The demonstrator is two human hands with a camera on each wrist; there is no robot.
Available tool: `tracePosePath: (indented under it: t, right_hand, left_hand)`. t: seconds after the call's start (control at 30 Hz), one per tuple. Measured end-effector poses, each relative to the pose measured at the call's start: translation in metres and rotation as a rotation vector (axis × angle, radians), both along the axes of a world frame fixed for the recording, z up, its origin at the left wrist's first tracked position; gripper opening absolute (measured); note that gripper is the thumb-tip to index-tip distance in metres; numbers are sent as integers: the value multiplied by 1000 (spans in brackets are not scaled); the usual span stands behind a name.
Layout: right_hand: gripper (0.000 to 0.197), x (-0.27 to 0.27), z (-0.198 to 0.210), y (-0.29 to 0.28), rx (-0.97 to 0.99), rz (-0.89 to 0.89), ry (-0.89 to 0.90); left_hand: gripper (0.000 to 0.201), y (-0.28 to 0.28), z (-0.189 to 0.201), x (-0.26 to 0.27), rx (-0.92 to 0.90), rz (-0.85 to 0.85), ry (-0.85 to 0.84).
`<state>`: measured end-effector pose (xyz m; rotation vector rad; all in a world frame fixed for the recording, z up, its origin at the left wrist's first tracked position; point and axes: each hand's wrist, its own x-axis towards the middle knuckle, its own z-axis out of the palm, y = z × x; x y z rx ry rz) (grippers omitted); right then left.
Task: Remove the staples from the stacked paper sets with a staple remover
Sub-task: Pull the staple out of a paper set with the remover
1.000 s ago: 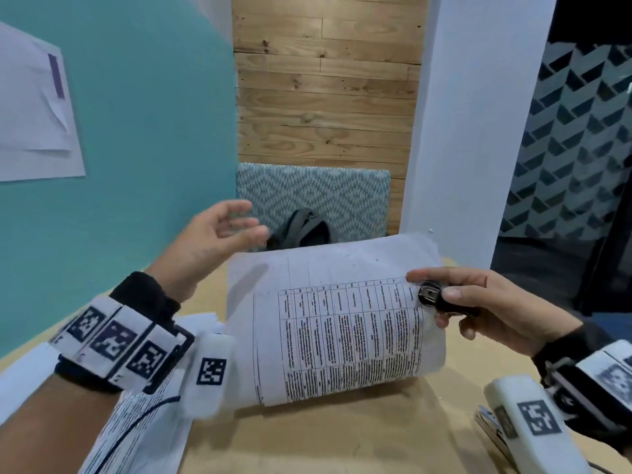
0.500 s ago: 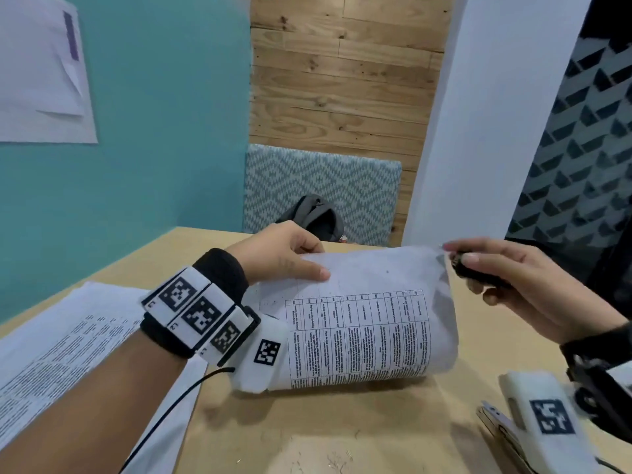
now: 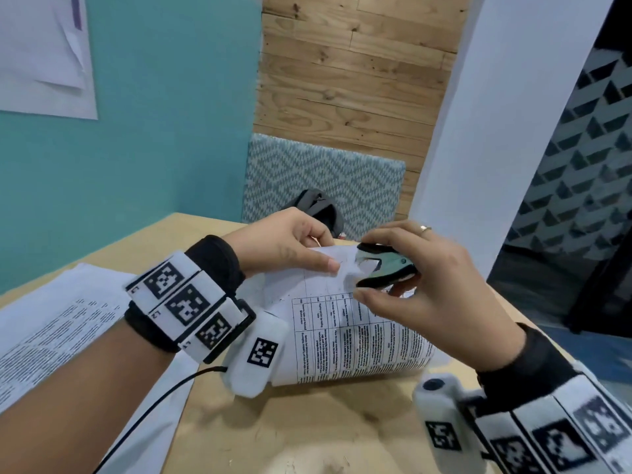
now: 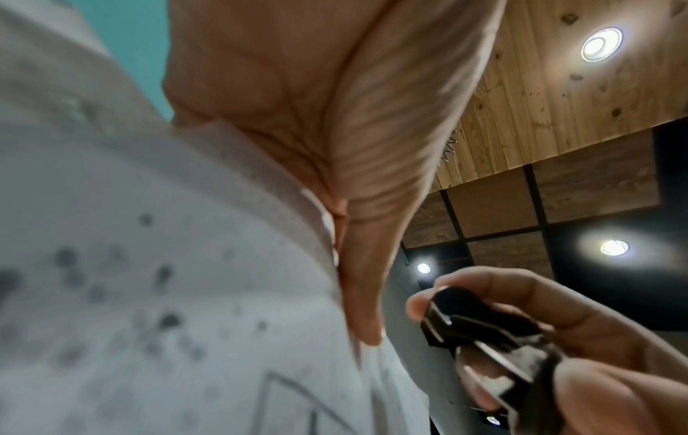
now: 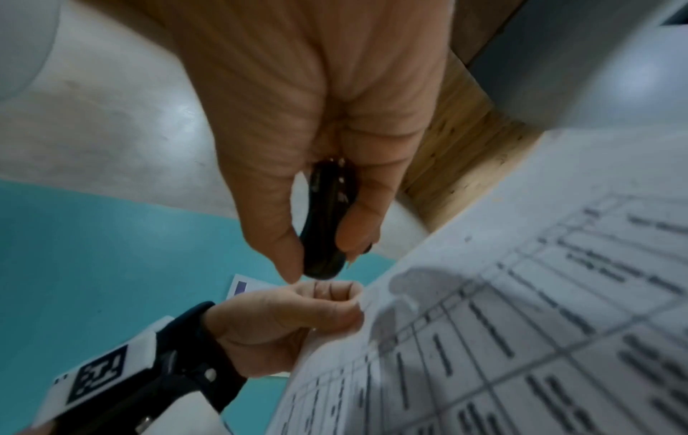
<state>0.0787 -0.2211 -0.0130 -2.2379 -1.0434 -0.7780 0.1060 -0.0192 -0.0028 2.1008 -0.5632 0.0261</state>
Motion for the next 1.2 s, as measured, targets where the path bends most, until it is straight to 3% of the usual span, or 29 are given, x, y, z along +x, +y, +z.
tracePosePath:
  t: [0.17, 0.4, 0.5, 0.7, 1.0, 1.2]
  right_hand:
    - [48, 1, -2, -1, 109, 32, 112]
    - [52, 9, 2, -7, 313, 232, 431]
    - [51, 11, 0, -9, 161, 139, 264]
    - [47, 4, 0, -8, -186, -77, -202]
    - [40, 3, 2, -17, -260, 15, -285]
    - [42, 4, 0, -14, -257, 103, -182]
  left_hand:
    - [18, -1, 1, -1, -48, -35, -28]
    - [19, -7, 1, -3, -77, -40, -58]
    - [27, -8, 1, -3, -69, -42, -35]
    - [15, -9, 1, -5, -55, -63, 53]
    - [18, -11, 2, -5, -116, -112, 190]
    - [17, -17, 1, -9, -80, -100, 177]
